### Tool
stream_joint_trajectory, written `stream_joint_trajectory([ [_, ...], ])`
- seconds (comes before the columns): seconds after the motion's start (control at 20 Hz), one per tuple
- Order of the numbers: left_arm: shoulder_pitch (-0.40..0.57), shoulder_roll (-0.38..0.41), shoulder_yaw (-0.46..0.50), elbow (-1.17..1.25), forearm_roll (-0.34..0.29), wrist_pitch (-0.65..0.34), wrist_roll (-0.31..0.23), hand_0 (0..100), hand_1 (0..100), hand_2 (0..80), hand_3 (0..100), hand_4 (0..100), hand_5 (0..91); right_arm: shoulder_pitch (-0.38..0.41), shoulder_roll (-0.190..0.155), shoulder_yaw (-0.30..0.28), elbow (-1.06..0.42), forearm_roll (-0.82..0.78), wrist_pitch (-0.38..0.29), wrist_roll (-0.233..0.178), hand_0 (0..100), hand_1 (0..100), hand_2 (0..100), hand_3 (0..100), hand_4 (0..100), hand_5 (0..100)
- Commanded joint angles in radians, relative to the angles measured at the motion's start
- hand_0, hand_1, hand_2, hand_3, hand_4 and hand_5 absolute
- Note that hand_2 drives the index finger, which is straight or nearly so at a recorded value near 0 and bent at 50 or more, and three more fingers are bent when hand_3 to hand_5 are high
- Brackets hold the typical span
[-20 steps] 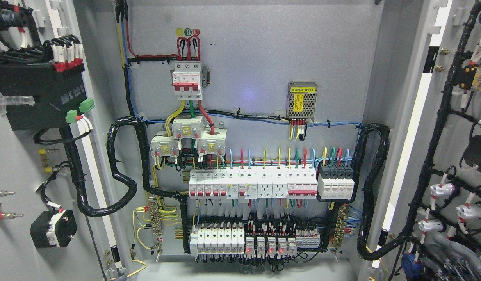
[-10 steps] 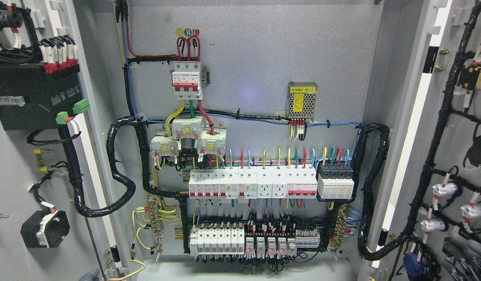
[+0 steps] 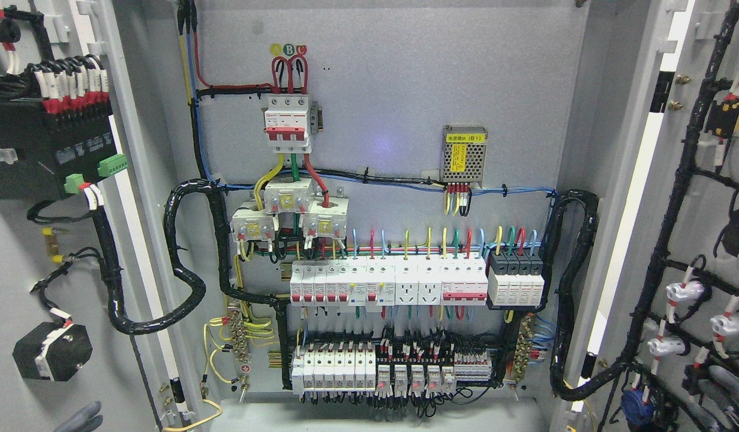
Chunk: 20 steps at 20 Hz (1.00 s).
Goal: Open door with both hands
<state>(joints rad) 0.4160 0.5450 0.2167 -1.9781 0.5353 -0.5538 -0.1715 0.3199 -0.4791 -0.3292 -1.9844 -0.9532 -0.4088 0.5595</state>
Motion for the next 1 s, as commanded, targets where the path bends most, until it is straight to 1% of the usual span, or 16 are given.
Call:
stream_joint_trajectory([
  [0.0, 0.003, 0.035, 0.096, 0.064, 0.067, 0.000, 0.000, 0, 0, 0.0, 0, 0, 0.0, 0.005, -0.004, -0.050, 0.041, -0.041, 0.001, 0.003, 0, 0, 0, 0, 0, 0],
  [0.15, 0.003, 0.050, 0.119, 0.084, 0.094, 0.000, -0.002, 0, 0, 0.0, 0, 0, 0.0, 0.004, -0.006, -0.071, 0.070, -0.041, 0.001, 0.005, 0, 0, 0, 0, 0, 0],
  [0.25, 0.003, 0.056, 0.130, 0.103, 0.116, 0.002, -0.002, 0, 0, 0.0, 0, 0, 0.0, -0.002, -0.006, -0.073, 0.084, -0.041, 0.001, 0.006, 0, 0, 0, 0, 0, 0],
  [0.45, 0.003, 0.072, 0.151, 0.160, 0.143, 0.000, -0.008, 0, 0, 0.0, 0, 0, 0.0, -0.009, -0.006, -0.085, 0.098, -0.041, 0.001, 0.006, 0, 0, 0, 0, 0, 0],
  [0.5, 0.003, 0.076, 0.153, 0.174, 0.153, 0.000, -0.013, 0, 0, 0.0, 0, 0, 0.0, -0.009, -0.006, -0.090, 0.098, -0.041, 0.001, 0.011, 0, 0, 0, 0, 0, 0],
  [0.6, 0.003, 0.081, 0.155, 0.194, 0.167, 0.000, -0.014, 0, 0, 0.0, 0, 0, 0.0, -0.009, -0.004, -0.094, 0.098, -0.041, 0.001, 0.037, 0, 0, 0, 0, 0, 0],
  [0.65, 0.003, 0.085, 0.155, 0.205, 0.170, 0.000, -0.014, 0, 0, 0.0, 0, 0, 0.0, -0.009, -0.004, -0.096, 0.099, -0.041, 0.001, 0.043, 0, 0, 0, 0, 0, 0],
  [0.75, 0.003, 0.089, 0.155, 0.234, 0.181, 0.000, -0.014, 0, 0, 0.0, 0, 0, 0.0, -0.007, -0.006, -0.117, 0.102, -0.042, 0.001, 0.045, 0, 0, 0, 0, 0, 0],
  [0.95, 0.003, 0.115, 0.158, 0.283, 0.221, 0.000, -0.023, 0, 0, 0.0, 0, 0, 0.0, -0.004, -0.006, -0.120, 0.127, -0.042, 0.001, 0.048, 0, 0, 0, 0, 0, 0],
])
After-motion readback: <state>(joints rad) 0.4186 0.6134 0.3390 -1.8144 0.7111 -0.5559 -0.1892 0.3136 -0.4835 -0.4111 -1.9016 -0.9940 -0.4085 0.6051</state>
